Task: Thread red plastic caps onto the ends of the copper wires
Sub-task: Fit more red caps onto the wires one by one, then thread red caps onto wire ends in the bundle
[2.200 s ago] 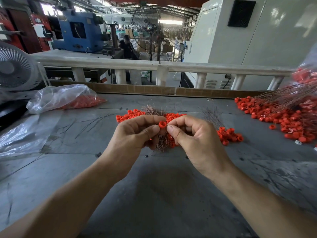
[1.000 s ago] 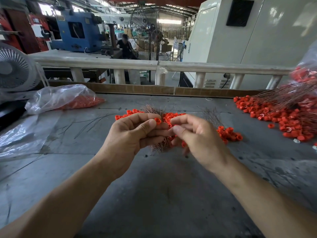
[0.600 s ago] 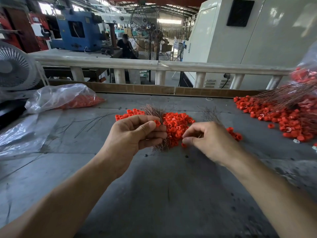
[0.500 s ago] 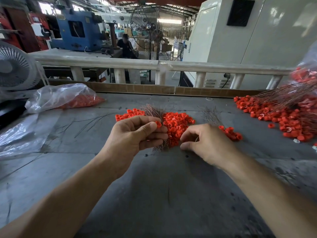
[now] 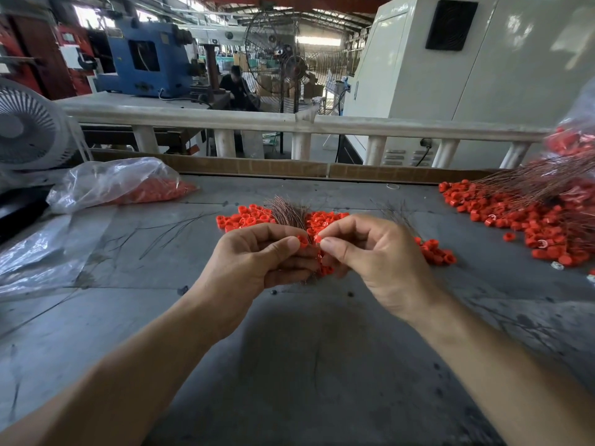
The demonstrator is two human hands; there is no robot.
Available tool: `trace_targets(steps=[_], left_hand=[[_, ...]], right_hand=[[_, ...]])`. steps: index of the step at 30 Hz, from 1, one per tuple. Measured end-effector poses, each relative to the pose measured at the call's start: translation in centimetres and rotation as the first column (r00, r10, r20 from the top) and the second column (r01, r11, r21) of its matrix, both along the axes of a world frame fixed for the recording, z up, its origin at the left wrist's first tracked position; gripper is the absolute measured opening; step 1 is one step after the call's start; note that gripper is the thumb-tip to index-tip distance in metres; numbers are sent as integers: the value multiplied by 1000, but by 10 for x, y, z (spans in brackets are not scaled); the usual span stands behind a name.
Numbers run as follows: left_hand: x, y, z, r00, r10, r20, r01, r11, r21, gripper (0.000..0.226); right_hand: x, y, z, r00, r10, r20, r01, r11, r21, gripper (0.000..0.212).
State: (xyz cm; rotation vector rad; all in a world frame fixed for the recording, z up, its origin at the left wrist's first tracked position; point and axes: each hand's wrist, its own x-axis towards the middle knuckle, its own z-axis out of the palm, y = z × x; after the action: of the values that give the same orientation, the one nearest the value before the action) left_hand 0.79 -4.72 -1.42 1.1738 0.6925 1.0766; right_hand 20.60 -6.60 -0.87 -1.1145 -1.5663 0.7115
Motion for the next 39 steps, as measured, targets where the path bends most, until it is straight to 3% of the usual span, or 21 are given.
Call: trace_targets(steps=[9, 20, 32, 35, 39], left_hand=[[2, -3, 2, 1000, -13, -19, 14, 1000, 27, 30], [4, -4, 0, 997, 41, -64, -33, 991, 129, 24], [8, -5, -1, 985, 126, -121, -92, 963, 253, 16], [8, -5, -1, 987, 117, -106, -92, 971, 220, 20], [6, -6, 0, 999, 39, -16, -38, 998, 54, 29]], right_hand=[[-6, -5, 0, 1000, -15, 16, 15, 1000, -4, 6], [-14, -11, 3, 966, -145, 213, 96, 970, 225, 8], [-15, -13, 6, 950, -146, 276, 68, 959, 274, 6], [-15, -14, 6, 924, -192, 330, 66, 932, 355, 9], [-21, -15, 4, 842, -301, 448, 80, 890, 449, 15]])
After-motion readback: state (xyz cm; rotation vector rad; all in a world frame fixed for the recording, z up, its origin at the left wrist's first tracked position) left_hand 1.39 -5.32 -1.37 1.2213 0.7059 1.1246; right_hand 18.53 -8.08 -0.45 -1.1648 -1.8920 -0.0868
